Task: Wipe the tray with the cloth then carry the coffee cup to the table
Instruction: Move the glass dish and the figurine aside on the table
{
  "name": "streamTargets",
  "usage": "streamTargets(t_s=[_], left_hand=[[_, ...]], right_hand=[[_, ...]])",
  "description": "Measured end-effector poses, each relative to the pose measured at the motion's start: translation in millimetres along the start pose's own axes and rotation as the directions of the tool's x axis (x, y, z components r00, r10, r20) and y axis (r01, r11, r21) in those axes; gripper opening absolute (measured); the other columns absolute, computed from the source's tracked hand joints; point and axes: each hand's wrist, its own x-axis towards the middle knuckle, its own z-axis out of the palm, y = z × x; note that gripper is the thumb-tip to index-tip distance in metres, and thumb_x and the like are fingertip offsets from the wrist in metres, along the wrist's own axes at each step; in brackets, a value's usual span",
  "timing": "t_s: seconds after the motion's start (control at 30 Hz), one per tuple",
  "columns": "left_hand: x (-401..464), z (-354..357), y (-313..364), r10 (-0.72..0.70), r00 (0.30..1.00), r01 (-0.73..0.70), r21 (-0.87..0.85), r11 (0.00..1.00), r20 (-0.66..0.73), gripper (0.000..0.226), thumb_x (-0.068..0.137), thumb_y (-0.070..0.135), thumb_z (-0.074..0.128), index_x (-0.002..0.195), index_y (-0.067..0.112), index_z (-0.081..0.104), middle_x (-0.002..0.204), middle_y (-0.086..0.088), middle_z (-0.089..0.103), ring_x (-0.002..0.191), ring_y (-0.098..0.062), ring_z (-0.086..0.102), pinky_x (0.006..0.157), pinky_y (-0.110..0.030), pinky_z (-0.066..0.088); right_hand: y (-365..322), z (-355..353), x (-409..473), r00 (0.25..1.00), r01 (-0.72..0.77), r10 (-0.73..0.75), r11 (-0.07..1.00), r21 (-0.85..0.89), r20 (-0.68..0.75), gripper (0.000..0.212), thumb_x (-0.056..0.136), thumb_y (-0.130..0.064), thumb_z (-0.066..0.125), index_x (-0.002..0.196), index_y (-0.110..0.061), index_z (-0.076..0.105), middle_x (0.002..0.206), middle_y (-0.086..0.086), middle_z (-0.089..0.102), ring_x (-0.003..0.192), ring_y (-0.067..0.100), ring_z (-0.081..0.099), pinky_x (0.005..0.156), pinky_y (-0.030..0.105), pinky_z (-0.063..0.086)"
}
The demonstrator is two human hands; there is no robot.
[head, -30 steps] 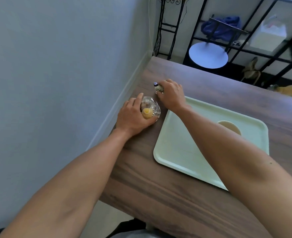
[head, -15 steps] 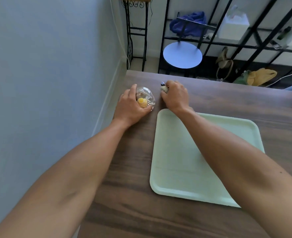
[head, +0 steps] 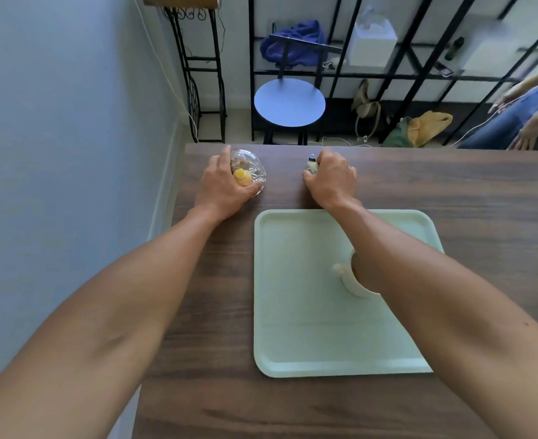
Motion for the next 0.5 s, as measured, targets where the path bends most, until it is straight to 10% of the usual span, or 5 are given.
streamTargets(t_s=[0.5], left_hand=[[2.9, -5.5, -5.1, 0.008, 1.0, -0.008, 0.014, 1.0, 0.025, 0.121, 0.062, 0.055, 0.09, 0.158, 0.019, 0.025, 0.139, -0.012, 0.05, 0.127, -0.031, 0.053, 0.105, -0.043, 0.046]], right_hand=[[1.6, -9.5, -1.4, 1.0, -0.027, 0.026, 0.998, 0.065, 0.003, 0.034, 0.089, -0.034, 0.066, 0.113, -0.01, 0.061, 0.107, 0.011, 0.068, 0.099, 0.032, 0.064, 0.091, 0.044, 0.048]])
